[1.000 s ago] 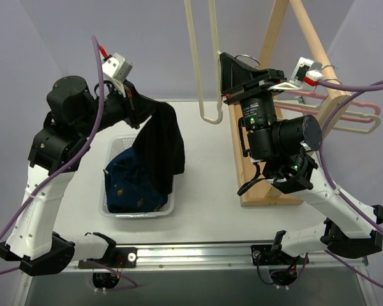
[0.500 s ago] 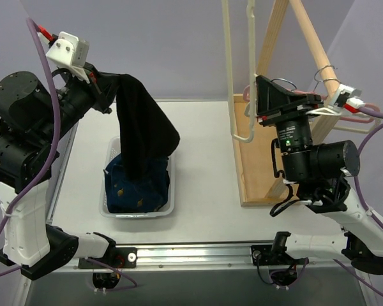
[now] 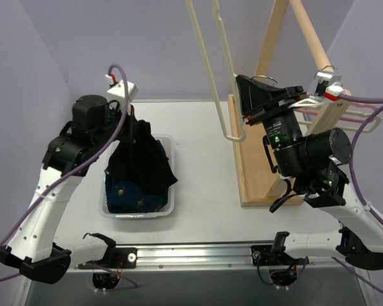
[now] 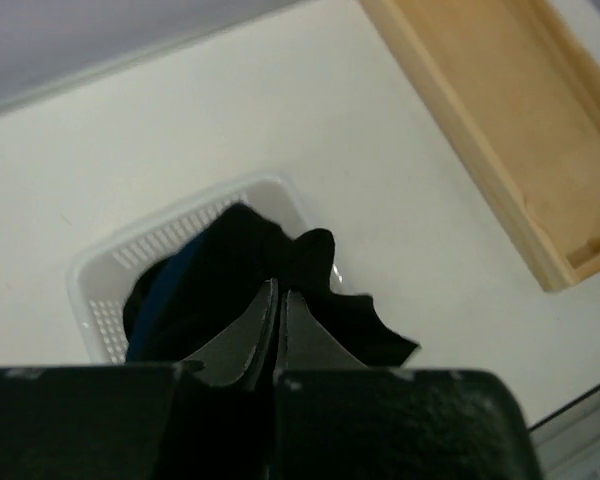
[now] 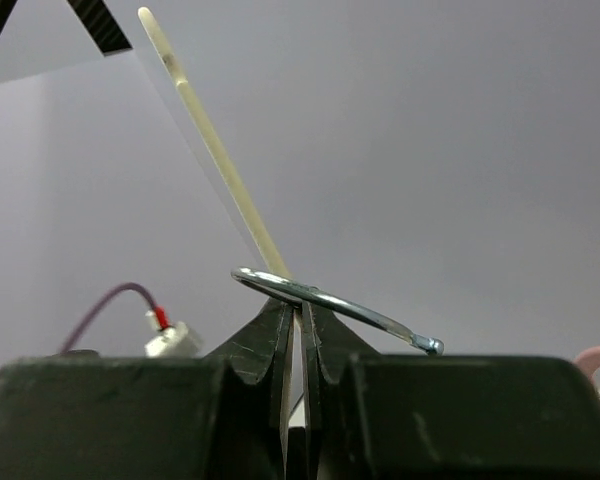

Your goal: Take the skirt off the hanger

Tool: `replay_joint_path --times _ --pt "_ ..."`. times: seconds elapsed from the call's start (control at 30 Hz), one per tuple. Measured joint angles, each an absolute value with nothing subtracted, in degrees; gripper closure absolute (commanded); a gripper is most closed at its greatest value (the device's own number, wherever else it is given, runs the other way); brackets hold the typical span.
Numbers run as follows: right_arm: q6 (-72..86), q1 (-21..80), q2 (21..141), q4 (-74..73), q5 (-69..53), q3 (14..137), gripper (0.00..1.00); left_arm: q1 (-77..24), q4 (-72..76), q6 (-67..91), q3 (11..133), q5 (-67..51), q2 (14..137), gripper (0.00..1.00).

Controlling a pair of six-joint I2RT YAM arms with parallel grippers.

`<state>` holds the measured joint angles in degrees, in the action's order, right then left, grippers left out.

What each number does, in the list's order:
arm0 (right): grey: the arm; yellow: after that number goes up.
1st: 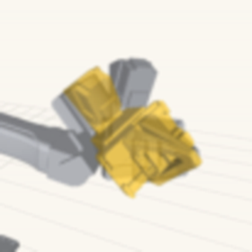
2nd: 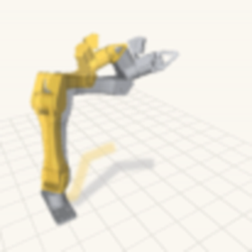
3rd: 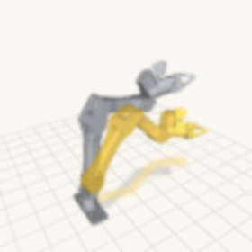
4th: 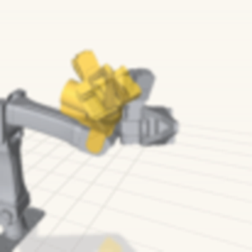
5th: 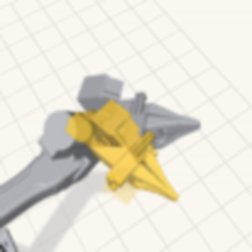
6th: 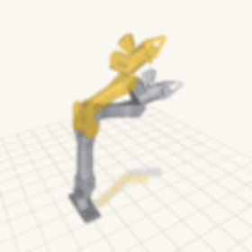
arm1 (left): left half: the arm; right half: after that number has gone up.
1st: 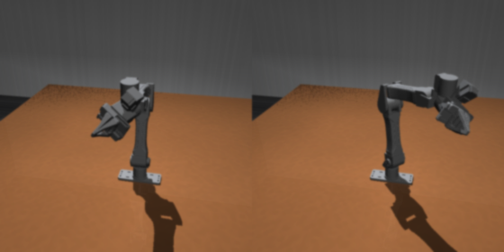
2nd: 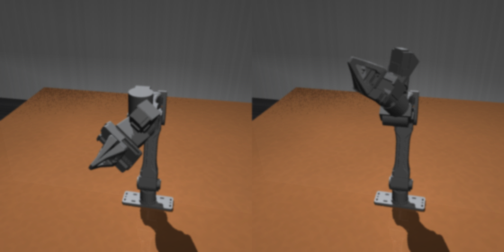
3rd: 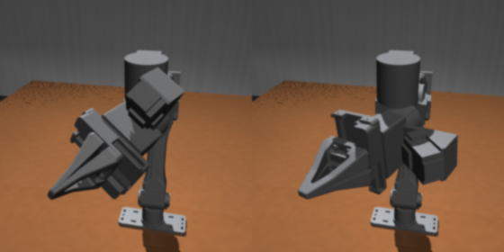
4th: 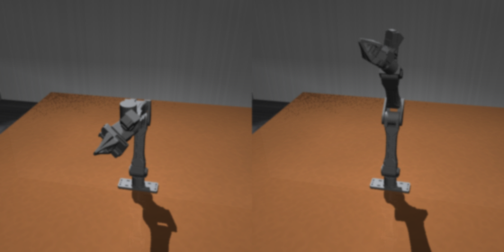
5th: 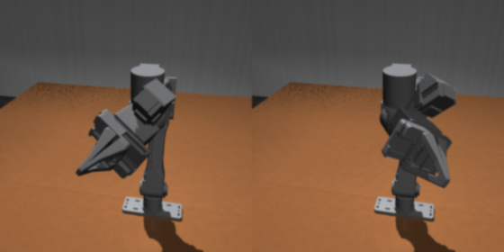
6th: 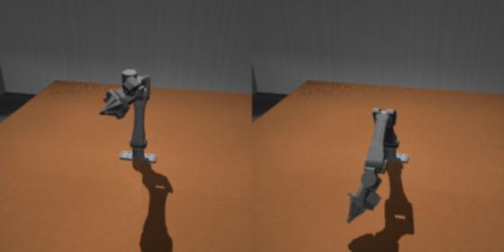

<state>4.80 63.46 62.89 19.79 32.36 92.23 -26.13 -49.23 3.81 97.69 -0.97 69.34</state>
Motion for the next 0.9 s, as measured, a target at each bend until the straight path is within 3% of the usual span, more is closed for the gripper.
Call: replay_joint_path --times 0.23,0.47,0.5,0.53,0.6,0.77,0.8,0.83,0.9 --pt "7.1 63.5 60.9 14.2 29.8 90.5 1.0 -24.9 -42.5 9.1 74.0 0.5 64.9 0.98" --pt "8.1 63.5 60.2 8.5 28.8 93.4 1.0 -20.8 -35.6 21.8 58.4 -1.4 62.2 0.96" --pt "8.4 63.5 60.4 7.6 28.6 94.0 1.0 -20.8 -35.2 23.4 57.0 -1.7 61.8 0.86" --pt "8.8 63.5 60.6 6.7 28.3 94.3 1.0 -20.8 -35.0 24.5 55.9 -1.9 61.3 0.61" --pt "9.3 63.5 60.8 4.9 27.9 94.4 1.0 -20.9 -34.9 27.1 54.9 -2.0 59.9 0.53" --pt "10.9 63.5 61.6 -0.2 27.6 94.4 1.0 -20.9 -35.1 31.0 54.9 1.1 52.2 0.07" --pt "11.2 63.5 61.7 -1.5 27.6 94.4 1.0 -20.9 -35.4 31.5 55.0 2.0 50.4 0.01" --pt "11.6 63.5 61.7 -2.5 27.6 94.4 1.0 -20.9 -35.7 32.1 55.4 3.0 48.9 0.06" --pt "12.3 63.5 61.8 -4.8 27.6 94.8 1.0 -20.9 -36.5 32.9 56.7 4.7 47.0 0.06"
